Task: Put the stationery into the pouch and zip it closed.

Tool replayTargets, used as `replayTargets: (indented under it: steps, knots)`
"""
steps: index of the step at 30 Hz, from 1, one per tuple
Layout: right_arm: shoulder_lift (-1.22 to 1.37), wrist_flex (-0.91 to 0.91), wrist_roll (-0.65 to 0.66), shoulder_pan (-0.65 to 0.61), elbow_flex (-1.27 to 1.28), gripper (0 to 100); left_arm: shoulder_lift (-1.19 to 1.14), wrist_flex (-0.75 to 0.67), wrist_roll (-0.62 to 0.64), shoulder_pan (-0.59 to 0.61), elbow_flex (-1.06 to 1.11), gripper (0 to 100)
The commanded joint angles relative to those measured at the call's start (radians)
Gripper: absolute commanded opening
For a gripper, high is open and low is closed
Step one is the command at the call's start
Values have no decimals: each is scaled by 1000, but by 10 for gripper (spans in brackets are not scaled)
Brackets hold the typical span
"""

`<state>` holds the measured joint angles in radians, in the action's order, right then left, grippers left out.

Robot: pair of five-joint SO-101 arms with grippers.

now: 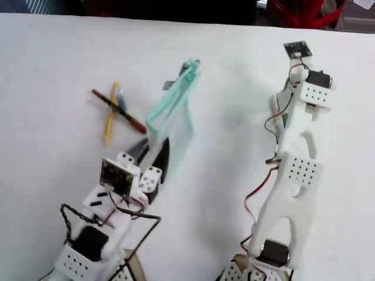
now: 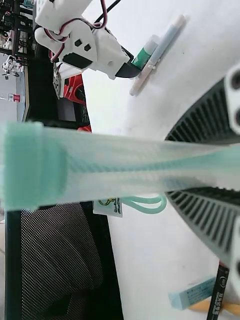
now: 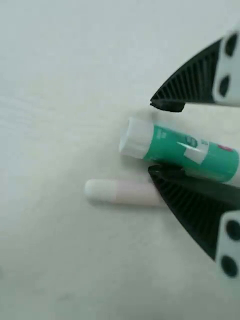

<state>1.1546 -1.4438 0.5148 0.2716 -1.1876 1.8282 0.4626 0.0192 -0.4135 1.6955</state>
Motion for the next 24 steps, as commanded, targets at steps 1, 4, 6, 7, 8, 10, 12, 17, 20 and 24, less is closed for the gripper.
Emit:
replayTargets:
  steps: [1, 4, 6, 7, 8, 10, 12, 17, 20, 24]
  knots:
    - [18, -7, 11, 1, -60, 187, -1, -18, -9, -13, -3, 24]
    - [39, -24, 46, -7, -63, 144, -1, -18, -9, -13, -3, 24]
    - [41, -47, 104, -21, -63, 82, -1, -18, -9, -13, -3, 24]
    - [39, -59, 124, -24, -63, 50, -1, -18, -9, -13, -3, 24]
    - [36, -68, 130, -25, -64, 19, -1, -18, -9, -15, -3, 24]
    - [13, -77, 127, -22, -64, 26, -1, -18, -9, -15, -3, 24]
    - [-22, -91, 127, -19, -64, 18, -1, -18, -9, -16, -3, 24]
    - [-186, -200, 126, -30, -64, 18, -1, -18, -9, -18, -3, 24]
    - [-321, -271, 126, -42, -63, 18, -1, -18, -9, -18, -3, 24]
    - [-499, -277, 78, -47, -52, 18, -1, -18, -9, -18, -3, 24]
